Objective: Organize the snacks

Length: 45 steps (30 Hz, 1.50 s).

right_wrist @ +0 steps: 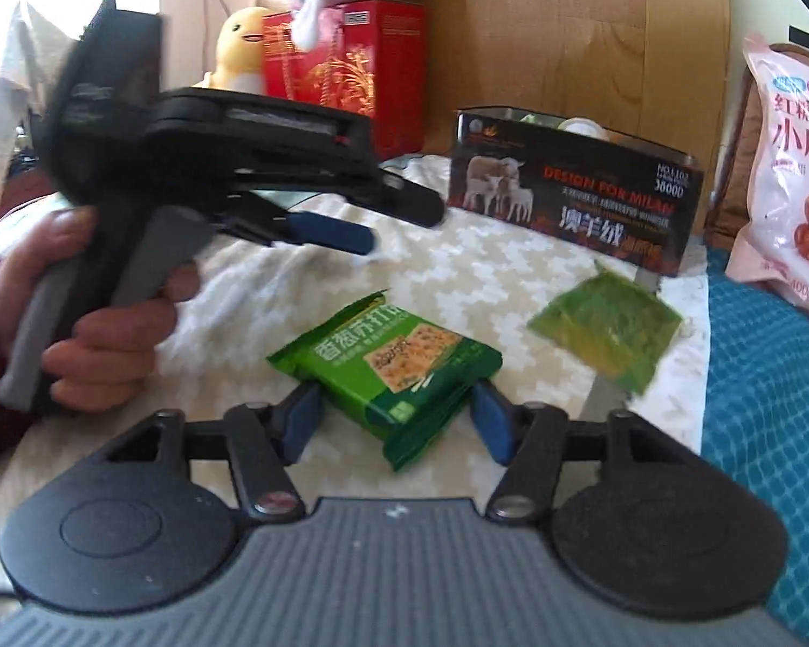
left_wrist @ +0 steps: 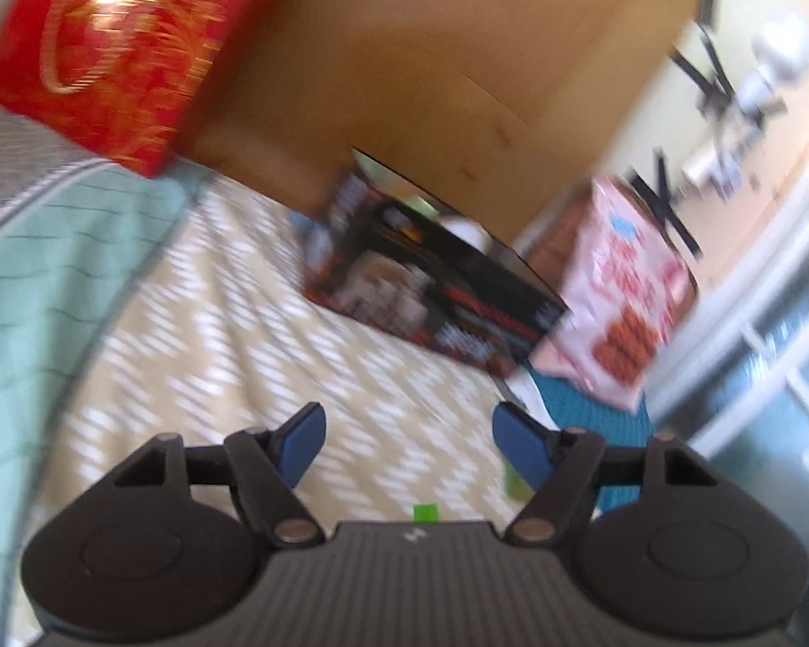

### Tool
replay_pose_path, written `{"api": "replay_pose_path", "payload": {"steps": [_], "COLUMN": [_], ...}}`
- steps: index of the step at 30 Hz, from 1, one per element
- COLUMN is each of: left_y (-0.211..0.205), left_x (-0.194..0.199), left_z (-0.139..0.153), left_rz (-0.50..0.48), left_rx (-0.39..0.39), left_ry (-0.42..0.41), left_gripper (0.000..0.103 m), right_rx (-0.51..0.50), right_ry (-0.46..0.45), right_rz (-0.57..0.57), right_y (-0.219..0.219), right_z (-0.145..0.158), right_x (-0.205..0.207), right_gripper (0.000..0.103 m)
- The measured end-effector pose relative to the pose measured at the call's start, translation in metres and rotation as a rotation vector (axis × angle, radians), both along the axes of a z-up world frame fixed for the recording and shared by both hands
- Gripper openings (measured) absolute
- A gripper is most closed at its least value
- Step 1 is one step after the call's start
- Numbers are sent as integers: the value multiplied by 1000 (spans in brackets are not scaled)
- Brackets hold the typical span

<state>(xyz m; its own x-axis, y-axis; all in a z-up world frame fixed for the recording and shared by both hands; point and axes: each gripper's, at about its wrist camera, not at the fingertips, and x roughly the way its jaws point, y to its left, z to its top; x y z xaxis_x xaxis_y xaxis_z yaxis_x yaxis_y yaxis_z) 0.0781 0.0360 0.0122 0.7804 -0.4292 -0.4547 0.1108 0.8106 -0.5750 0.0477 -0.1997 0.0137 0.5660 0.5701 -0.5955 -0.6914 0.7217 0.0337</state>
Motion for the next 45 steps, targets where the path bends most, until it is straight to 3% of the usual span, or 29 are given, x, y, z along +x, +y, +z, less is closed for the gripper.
{"api": "replay_pose_path", "payload": {"steps": [6, 12, 14, 16, 23, 45], "left_y": [12, 4, 3, 3, 9, 8], "left_x": [2, 2, 4, 6, 9, 11], "left_z": [2, 3, 1, -1, -7, -7], "left_rz": [46, 2, -14, -20, -19, -38], "left_rx": [-13, 21, 15, 6, -47, -45], "left_ry": [7, 10, 26, 42, 65, 55], "left_gripper": [71, 74, 74, 75, 79, 87], "right_rx": [-16, 114, 155, 213, 217, 224], "right_ry": [-17, 66, 82, 81, 63, 67], "right_rz": [-43, -122, -139, -151, -116, -96], "right_y": [31, 26, 15, 5, 8, 10], "right_z": [-3, -4, -2, -1, 1, 1], "right_x": [47, 77, 74, 70, 62, 64], "right_gripper": [53, 61, 76, 82, 82, 84]}}
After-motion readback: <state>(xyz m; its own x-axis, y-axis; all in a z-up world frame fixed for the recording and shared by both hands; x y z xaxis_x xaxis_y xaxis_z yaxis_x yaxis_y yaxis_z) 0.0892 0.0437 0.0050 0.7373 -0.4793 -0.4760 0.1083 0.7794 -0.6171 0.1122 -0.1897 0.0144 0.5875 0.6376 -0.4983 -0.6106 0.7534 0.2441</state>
